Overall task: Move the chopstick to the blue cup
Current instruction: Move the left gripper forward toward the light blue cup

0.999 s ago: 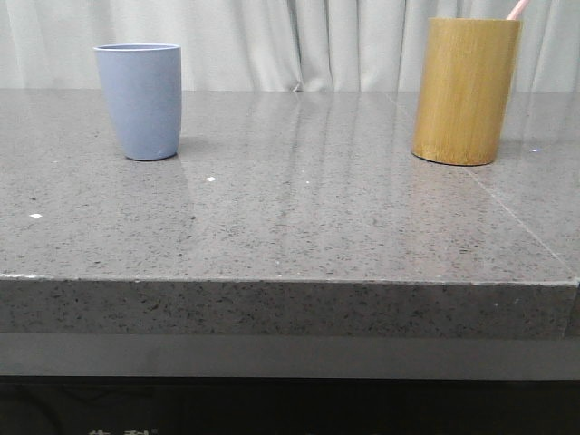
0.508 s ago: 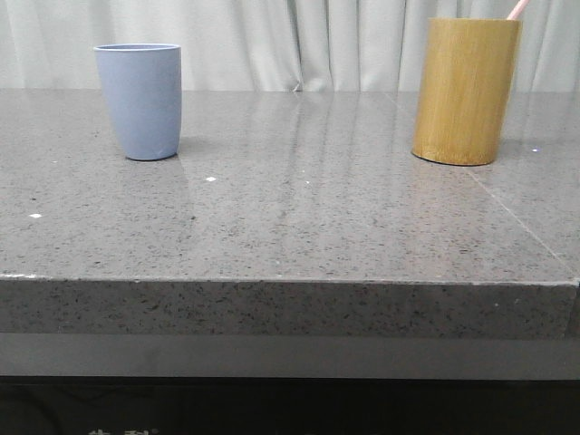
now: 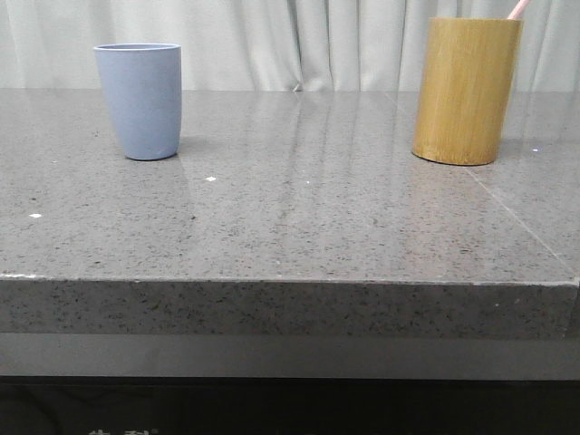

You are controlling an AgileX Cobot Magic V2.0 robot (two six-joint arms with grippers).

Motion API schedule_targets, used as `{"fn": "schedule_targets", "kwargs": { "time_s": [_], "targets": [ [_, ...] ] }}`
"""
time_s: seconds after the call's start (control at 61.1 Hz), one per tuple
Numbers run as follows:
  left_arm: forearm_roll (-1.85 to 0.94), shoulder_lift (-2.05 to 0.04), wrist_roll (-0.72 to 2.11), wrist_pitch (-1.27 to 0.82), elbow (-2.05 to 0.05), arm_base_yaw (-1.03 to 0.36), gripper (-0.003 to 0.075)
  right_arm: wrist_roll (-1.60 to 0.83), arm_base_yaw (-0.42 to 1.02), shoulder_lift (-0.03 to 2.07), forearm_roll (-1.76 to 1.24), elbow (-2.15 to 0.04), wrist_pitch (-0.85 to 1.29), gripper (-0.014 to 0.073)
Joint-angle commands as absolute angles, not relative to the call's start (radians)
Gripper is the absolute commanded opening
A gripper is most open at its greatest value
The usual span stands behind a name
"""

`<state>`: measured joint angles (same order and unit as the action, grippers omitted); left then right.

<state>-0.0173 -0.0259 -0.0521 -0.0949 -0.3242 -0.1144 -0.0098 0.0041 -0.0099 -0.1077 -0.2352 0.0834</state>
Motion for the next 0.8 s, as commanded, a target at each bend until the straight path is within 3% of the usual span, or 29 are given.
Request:
{"fn": "schedule_targets", "kwargs": {
  "time_s": [0.0, 0.311, 0.786],
  "targets": [
    [-0.026, -0.098, -0.062, -0.135, -0.473, -0.114, -0.0019, -0.011, -0.001, 0.007, -0.077, -0.358, 0.06, -0.0117],
    [-0.026, -0.397, -0.062, -0.535, -0.83, -0.114, -0.0019, -0.011, -0.001, 0.297, -0.042, -0.701, 0.436, -0.0117],
    [-0.037, -0.626, -0.062, -0.554, -0.792, -0.114, -0.0019, -0.011, -0.001, 0.619, -0.051, -0.75, 0.679, -0.0117]
  ]
}}
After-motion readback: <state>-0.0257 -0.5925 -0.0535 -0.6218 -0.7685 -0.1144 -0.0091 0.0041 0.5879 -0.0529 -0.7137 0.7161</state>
